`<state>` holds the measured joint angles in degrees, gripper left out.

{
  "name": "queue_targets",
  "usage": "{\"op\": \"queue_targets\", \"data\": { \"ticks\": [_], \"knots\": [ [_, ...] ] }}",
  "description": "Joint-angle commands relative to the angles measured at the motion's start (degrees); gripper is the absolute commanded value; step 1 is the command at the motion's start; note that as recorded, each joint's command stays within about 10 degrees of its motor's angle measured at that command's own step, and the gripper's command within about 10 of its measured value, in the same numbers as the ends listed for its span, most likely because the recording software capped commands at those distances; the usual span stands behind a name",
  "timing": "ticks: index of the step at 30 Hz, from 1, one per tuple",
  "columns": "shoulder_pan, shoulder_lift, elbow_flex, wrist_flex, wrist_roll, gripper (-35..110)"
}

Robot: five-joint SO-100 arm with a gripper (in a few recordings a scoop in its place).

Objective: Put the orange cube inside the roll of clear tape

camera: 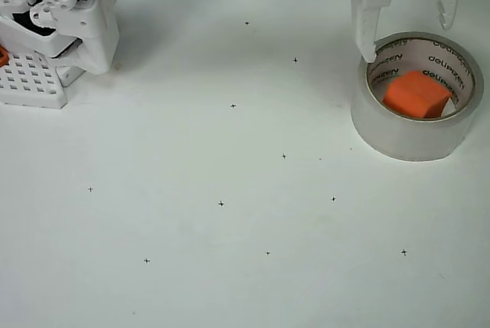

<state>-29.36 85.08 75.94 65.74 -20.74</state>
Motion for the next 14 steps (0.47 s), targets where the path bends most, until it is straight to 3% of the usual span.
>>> {"op": "queue_targets", "data": {
  "ticks": [1, 14],
  "knots": [
    [-0.44, 2.37, -4.31, 0.88, -1.05, 39],
    [0.18, 2.37, -4.39, 0.88, -2.2, 39]
  ]
}}
